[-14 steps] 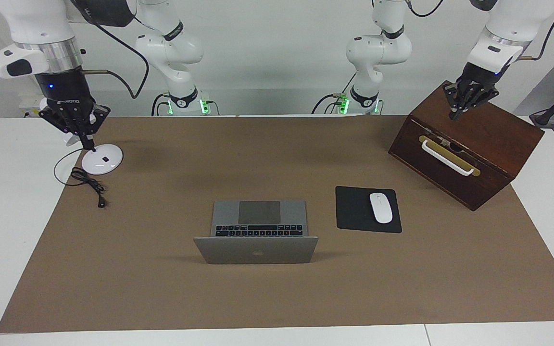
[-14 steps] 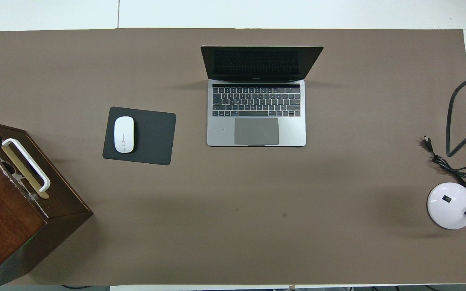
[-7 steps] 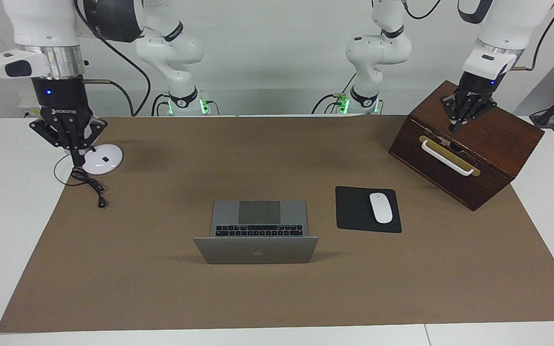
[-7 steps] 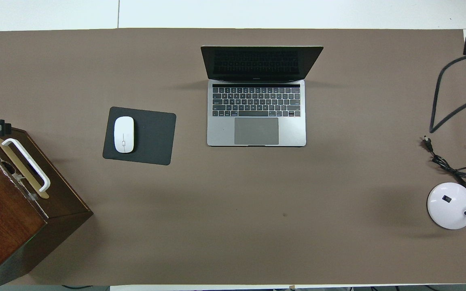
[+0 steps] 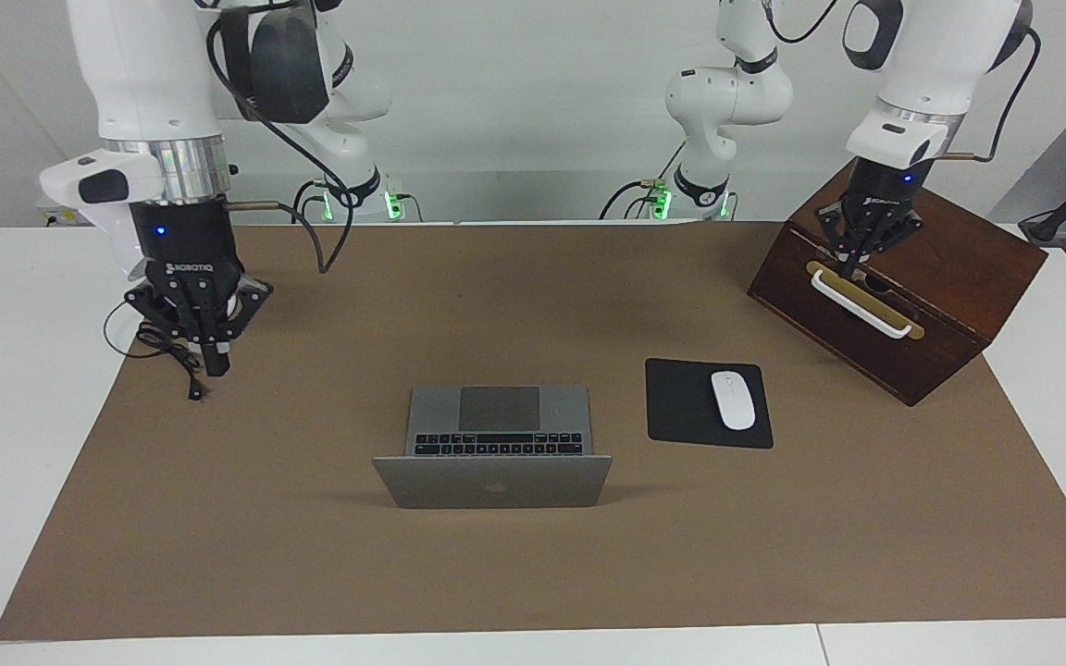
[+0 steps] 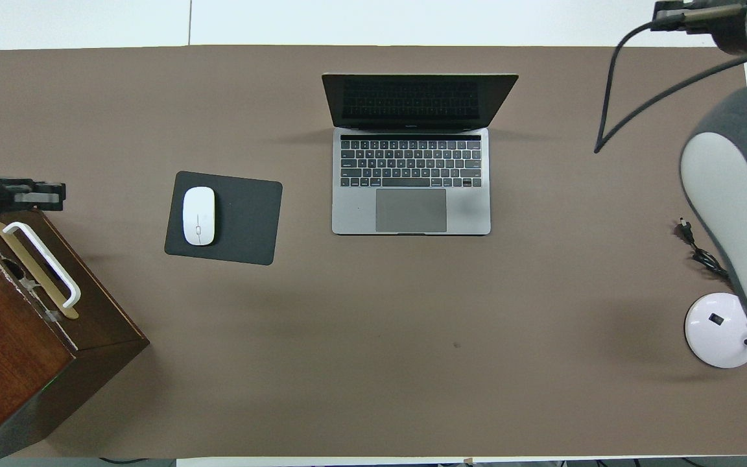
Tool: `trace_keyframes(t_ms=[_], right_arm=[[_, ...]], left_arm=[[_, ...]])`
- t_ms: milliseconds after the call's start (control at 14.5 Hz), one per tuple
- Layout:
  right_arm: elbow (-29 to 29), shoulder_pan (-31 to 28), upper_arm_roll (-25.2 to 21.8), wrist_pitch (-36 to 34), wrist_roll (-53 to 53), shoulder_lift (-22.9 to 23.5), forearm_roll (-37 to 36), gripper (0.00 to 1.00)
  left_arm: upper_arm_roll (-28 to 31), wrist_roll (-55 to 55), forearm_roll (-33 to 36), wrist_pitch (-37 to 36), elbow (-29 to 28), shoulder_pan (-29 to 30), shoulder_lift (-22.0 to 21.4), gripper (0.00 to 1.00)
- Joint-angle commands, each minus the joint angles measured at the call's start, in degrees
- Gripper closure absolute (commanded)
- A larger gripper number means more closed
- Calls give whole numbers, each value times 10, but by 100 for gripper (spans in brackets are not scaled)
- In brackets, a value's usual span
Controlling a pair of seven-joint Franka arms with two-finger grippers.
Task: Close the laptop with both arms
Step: 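Move the left gripper toward the mouse pad while the right gripper reaches the laptop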
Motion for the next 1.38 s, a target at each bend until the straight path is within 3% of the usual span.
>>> trace_keyframes(t_ms=[0, 138, 345, 691, 1036, 1312], right_arm=[[87, 75, -75, -4, 60, 75, -4, 100], [109, 97, -86, 1, 102, 103, -5, 100], [129, 159, -150, -3, 151, 150, -5, 100], [164, 190, -156, -14, 224, 197, -7, 100], [186, 208, -147, -103, 280, 199, -3, 100], [189, 227, -141, -114, 350, 200, 4, 100]], left_arm=[[6, -9, -6, 72, -71, -40, -37, 100], [6, -9, -6, 107, -99, -60, -42, 100], [6, -7, -6, 184, -155, -89, -55, 100], [6, -8, -6, 324, -227, -134, -40, 100], [6, -8, -6, 452, -242, -168, 34, 100], [7, -4, -5, 566, -242, -205, 105, 100]])
